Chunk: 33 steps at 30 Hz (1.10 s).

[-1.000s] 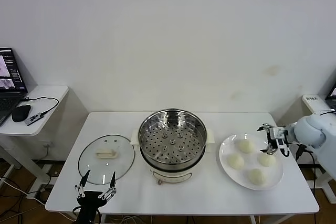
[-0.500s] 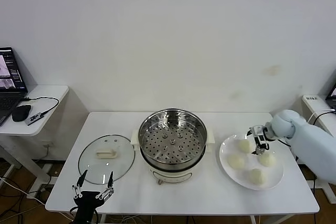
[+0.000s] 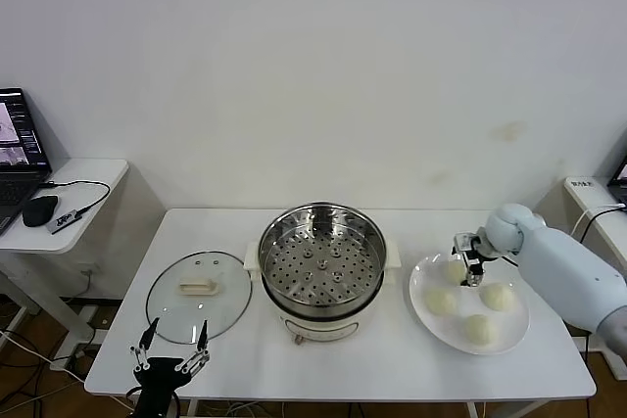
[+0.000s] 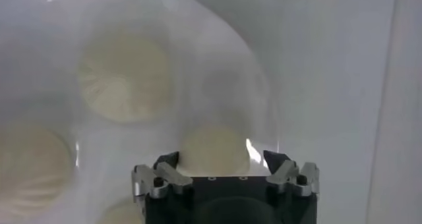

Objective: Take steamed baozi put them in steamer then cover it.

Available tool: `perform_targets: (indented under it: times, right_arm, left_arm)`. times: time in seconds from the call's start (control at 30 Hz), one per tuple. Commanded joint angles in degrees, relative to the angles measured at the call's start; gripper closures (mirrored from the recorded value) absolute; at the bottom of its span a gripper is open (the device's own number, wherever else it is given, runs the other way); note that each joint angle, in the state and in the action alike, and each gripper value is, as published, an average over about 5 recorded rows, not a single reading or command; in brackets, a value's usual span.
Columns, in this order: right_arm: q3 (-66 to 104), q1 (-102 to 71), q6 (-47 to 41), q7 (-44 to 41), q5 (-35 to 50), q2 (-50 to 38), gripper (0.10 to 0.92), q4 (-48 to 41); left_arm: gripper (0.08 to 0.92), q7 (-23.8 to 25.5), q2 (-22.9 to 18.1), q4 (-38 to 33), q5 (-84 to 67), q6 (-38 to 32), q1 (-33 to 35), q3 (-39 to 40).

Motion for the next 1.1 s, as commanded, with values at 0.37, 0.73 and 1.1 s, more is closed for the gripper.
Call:
perform_targets:
  times: [0.37, 0.73, 1.1]
  right_arm:
    - [-0.1, 0.4, -0.3, -0.8, -1.3, 0.5, 0.488, -1.1]
    - [-3.1, 3.7, -3.1, -3.0, 7.1, -8.1, 0.516, 11.5]
    - [-17.6, 25.2, -5.5, -3.3, 19.5, -13.6, 0.508, 22.6]
  left_arm:
    - [0.177, -0.1, 0.2, -0.1, -0.1, 0.0, 0.1, 0.2]
    - [0.177, -0.1, 0.5, -0.8, -0.2, 0.1, 0.5, 0.5]
    - [0.177, 0.0, 1.5, -0.9, -1.1, 0.4, 0.0, 0.9]
